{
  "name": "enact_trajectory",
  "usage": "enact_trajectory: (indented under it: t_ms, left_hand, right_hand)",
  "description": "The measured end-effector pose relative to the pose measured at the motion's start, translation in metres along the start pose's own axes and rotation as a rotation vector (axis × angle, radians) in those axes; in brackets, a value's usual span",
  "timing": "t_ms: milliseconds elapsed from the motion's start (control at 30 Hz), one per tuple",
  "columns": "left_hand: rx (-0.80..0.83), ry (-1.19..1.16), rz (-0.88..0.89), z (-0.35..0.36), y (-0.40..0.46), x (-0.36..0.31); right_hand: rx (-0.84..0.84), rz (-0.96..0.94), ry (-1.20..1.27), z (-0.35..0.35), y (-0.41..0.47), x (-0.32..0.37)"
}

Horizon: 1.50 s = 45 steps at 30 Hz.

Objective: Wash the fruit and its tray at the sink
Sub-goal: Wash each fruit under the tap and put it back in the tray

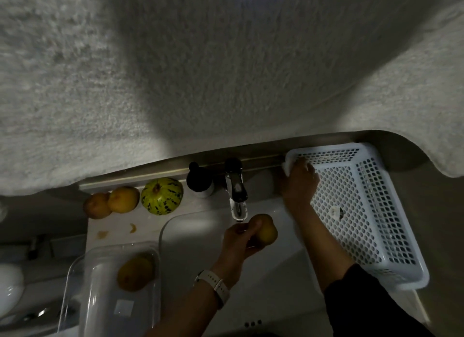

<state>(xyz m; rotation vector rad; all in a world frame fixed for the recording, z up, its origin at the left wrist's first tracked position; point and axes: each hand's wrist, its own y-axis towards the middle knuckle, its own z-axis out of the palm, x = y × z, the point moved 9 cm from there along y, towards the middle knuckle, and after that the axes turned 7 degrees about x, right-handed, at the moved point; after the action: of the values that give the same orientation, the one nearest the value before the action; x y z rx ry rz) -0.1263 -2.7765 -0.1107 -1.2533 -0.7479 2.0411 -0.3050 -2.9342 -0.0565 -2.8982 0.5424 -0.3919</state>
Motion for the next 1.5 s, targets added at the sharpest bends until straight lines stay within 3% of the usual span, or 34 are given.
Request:
enact_trajectory:
  t_ms: [133, 267, 433, 533, 633, 700, 867, 967, 1067, 1133, 1333, 1500]
  left_hand:
    - [0.010, -0.009, 0.021, -0.002, -0.003, -0.003]
    - [0.006, -0.014, 0.043, -0.011, -0.009, -0.006]
    - [-0.012, -0.040, 0.017, -0.031, -0.023, -0.004]
    - [-0.041, -0.070, -0.007, -0.047, -0.034, 0.000]
    - [-0.079, -0.096, 0.028, -0.065, -0.046, -0.002]
    - [-0.118, -0.071, 0.088, -0.081, -0.057, -0.009]
    - [-0.286, 0.160, 0.331, -0.125, -0.099, -0.050]
    - [-0.437, 0.395, 0.500, -0.155, -0.135, -0.077]
    - [-0.519, 0.473, 0.634, -0.183, -0.171, -0.092]
    - [-0.559, 0.570, 0.721, -0.202, -0.192, -0.100]
    - [-0.722, 0.867, 0.710, -0.257, -0.220, -0.097]
    - [-0.742, 1.085, 0.608, -0.274, -0.206, -0.084]
  right_hand:
    - [0.032, -0.012, -0.171, 0.000, -0.005, 0.006]
    - [0.057, 0.011, -0.180, 0.001, -0.006, 0.003]
    - [0.015, 0.007, -0.023, -0.021, -0.015, 0.003]
    - [-0.153, -0.035, 0.171, -0.058, -0.029, 0.007]
    - [-0.352, -0.200, 0.418, -0.097, -0.061, 0.023]
    - [-0.390, -0.335, 0.527, -0.112, -0.094, 0.044]
    - [-0.237, -0.718, 0.601, -0.092, -0.191, 0.123]
    - [-0.003, -0.891, 0.531, -0.046, -0.242, 0.166]
    - [0.303, -0.986, 0.429, 0.010, -0.283, 0.200]
    - [0.404, -1.031, 0.390, 0.035, -0.300, 0.216]
    - [0.560, -1.012, 0.265, 0.093, -0.310, 0.238]
    - [0.551, -1.118, 0.153, 0.119, -0.311, 0.243]
